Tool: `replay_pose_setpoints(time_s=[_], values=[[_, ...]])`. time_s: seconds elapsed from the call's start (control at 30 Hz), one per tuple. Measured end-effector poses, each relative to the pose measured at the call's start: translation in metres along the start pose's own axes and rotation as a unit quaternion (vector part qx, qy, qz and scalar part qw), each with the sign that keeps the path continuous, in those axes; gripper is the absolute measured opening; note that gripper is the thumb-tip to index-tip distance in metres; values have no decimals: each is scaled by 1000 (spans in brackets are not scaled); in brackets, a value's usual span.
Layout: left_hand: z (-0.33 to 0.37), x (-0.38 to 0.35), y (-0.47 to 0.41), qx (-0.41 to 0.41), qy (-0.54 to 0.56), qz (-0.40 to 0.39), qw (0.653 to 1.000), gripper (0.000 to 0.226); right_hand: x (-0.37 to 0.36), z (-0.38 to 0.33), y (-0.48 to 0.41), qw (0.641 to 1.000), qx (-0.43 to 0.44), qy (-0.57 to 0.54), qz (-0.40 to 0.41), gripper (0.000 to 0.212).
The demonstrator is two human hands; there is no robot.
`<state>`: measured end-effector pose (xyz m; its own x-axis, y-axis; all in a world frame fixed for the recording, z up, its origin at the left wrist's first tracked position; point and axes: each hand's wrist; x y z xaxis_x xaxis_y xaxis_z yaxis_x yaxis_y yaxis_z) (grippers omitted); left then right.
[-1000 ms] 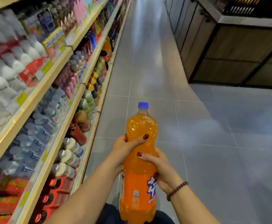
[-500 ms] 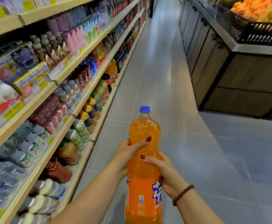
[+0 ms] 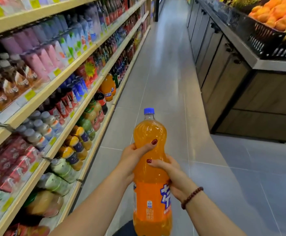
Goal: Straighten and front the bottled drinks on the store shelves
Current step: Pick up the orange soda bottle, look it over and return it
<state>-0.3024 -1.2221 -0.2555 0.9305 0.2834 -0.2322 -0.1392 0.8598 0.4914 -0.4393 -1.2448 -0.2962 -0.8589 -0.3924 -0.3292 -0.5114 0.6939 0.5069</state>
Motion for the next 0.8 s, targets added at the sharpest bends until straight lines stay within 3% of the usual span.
replay_pose_setpoints(time_s=[0.43, 0.6, 0.8], values=[[118, -53, -227, 0, 0, 21, 1000, 93, 85, -155, -194, 999, -14, -19, -22, 84], [147, -92, -314, -18, 45, 63, 997, 77, 143, -224, -268, 997, -29, 23, -63, 89], [189, -140, -389, -45, 100, 122, 986, 77, 196, -310, -339, 986, -54, 87, -132, 75]])
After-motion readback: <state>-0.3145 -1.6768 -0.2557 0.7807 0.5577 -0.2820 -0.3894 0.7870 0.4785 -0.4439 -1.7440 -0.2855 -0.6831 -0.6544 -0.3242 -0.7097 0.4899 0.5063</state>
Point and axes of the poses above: each hand's wrist, its own y-axis away from the middle knuckle, its own x-axis out of the back of the hand, z = x × y, and after that the axes turned 2 degrees about -z, right-handed
